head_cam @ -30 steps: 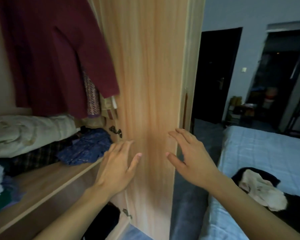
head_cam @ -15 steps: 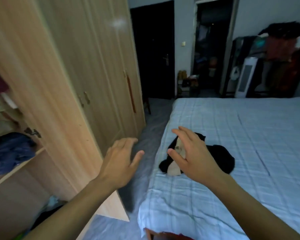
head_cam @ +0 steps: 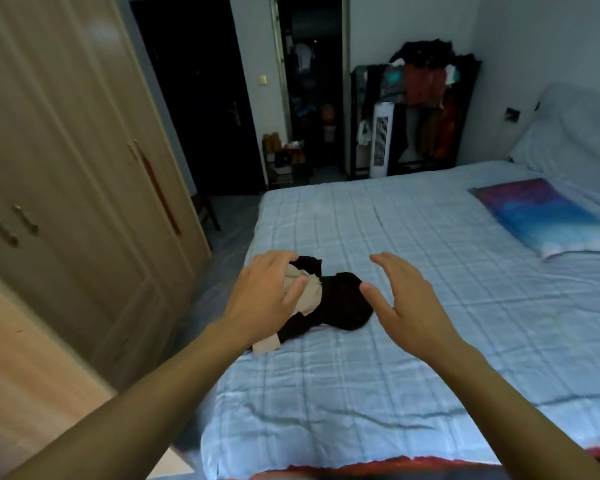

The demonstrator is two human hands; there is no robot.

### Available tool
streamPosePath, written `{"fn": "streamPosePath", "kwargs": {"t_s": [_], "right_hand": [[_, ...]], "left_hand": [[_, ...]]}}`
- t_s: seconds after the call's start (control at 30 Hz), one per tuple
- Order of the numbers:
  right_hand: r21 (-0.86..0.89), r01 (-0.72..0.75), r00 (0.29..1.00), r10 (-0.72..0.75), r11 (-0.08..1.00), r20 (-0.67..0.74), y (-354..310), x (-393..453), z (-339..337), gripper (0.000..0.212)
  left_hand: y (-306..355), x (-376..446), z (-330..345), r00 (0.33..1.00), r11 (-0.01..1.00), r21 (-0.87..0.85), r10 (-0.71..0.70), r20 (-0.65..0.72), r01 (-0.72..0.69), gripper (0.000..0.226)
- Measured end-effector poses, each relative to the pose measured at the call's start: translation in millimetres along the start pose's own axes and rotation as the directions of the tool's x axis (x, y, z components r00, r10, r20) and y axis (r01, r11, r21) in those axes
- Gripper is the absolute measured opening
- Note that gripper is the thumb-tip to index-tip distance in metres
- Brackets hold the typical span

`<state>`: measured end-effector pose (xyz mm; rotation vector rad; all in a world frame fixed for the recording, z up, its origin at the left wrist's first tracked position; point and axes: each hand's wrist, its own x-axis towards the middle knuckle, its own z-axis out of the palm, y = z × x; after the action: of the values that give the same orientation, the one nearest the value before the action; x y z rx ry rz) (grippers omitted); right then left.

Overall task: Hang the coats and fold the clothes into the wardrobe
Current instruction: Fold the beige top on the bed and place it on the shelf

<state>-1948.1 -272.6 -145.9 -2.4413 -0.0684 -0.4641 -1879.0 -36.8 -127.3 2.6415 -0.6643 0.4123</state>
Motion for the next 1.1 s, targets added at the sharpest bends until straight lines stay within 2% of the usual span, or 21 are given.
{"fn": "streamPosePath", "kwargs": {"t_s": [0.17,0.33,0.5,0.67,0.83,0.9,1.0,1.1], "right_hand": [[-0.042,-0.018,0.999,0.019,0.999,0.037,13,26,18,0.059],[-0.067,-0.037,0.996,0.042,0.997,0.078,22,73,60,0.057],[-0.074,-0.095,0.984,0.105,0.993,0.144,26,138,117,0.053],[-0.040,-0.165,0.970,0.169,0.986,0.175,27,195,165,0.050],[-0.013,-0.196,0.956,0.195,0.980,0.218,45,214,194,0.069],[-0.007,-0.214,0.951,0.209,0.977,0.229,52,228,198,0.064],[0.006,-0.210,0.953,0.203,0.978,0.226,69,254,200,0.054],[0.037,-0.201,0.957,0.188,0.979,0.219,88,279,200,0.055]], "left_hand": [[-32,24,30,0.999,0.995,-0.093,-0.045,-0.002,0.045,0.035],[-83,56,64,0.987,0.965,-0.210,-0.161,-0.007,0.156,0.039],[-143,87,98,0.964,0.890,-0.384,-0.267,0.000,0.246,0.017],[-201,111,134,0.939,0.871,-0.353,-0.337,0.074,0.341,0.027],[-213,134,156,0.932,0.852,-0.379,-0.336,0.136,0.362,0.029],[-215,146,162,0.936,0.862,-0.363,-0.321,0.146,0.353,0.033],[-220,163,168,0.926,0.850,-0.368,-0.348,0.144,0.376,0.024],[-224,179,175,0.921,0.847,-0.361,-0.363,0.143,0.390,0.024]]}}
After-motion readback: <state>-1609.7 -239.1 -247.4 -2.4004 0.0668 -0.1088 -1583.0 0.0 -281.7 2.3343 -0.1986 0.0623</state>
